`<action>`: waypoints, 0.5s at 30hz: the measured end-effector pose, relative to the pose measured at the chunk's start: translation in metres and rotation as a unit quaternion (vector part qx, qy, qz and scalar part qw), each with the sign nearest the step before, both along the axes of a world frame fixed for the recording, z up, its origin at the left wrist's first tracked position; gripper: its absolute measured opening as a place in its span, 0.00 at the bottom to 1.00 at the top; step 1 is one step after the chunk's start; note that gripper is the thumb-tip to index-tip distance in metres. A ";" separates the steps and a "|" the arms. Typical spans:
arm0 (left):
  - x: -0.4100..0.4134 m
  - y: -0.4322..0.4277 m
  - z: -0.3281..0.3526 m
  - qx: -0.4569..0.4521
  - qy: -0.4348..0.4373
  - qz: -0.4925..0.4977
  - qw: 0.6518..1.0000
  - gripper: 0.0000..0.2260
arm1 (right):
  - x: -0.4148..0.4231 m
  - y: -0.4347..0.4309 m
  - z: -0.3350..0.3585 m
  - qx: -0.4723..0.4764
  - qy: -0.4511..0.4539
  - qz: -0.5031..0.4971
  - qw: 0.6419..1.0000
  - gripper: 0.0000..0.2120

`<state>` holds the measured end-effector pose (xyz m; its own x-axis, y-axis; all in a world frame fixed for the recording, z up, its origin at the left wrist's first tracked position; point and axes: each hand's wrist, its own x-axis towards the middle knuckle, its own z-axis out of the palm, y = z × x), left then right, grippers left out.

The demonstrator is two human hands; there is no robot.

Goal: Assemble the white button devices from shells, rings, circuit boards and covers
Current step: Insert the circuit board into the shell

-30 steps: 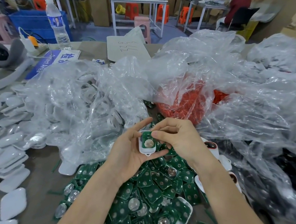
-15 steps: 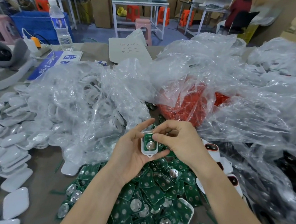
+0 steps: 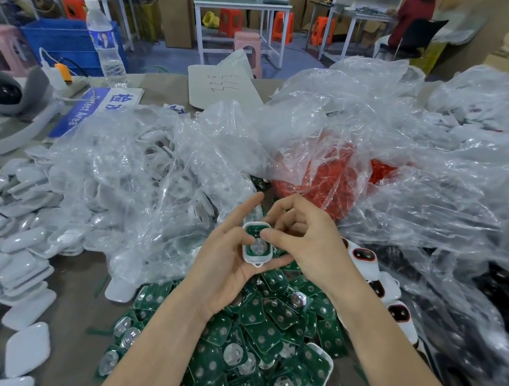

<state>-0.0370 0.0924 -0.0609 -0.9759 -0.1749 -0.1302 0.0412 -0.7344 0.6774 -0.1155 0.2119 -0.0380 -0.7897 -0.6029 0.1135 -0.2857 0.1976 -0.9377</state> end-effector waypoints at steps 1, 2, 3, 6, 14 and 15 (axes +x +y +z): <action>0.000 0.001 0.000 -0.004 0.003 0.000 1.000 0.29 | 0.000 0.000 0.000 0.001 -0.013 0.000 1.000 0.10; 0.000 0.002 0.000 -0.010 0.007 0.002 1.000 0.30 | -0.001 0.000 0.000 0.003 -0.027 -0.003 1.000 0.09; 0.000 0.003 -0.001 -0.016 0.010 0.004 1.000 0.30 | -0.002 0.001 0.001 0.007 -0.042 -0.005 0.999 0.08; 0.001 0.005 -0.002 -0.028 0.021 0.008 0.999 0.30 | -0.005 0.004 0.003 -0.003 -0.111 0.018 0.994 0.04; -0.003 0.007 -0.007 -0.209 -0.029 0.085 0.974 0.12 | -0.009 0.005 0.005 -0.013 -0.081 -0.030 0.996 0.01; -0.003 0.007 -0.008 -0.246 -0.030 0.098 0.964 0.10 | -0.009 0.005 0.005 -0.003 -0.061 -0.041 0.997 0.01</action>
<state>-0.0397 0.0991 -0.0687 -0.9110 -0.4105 -0.0402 0.0958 -0.3054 0.9474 -0.1249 0.2170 -0.0334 -0.8442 -0.5357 0.0178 -0.1534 0.2096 -0.9657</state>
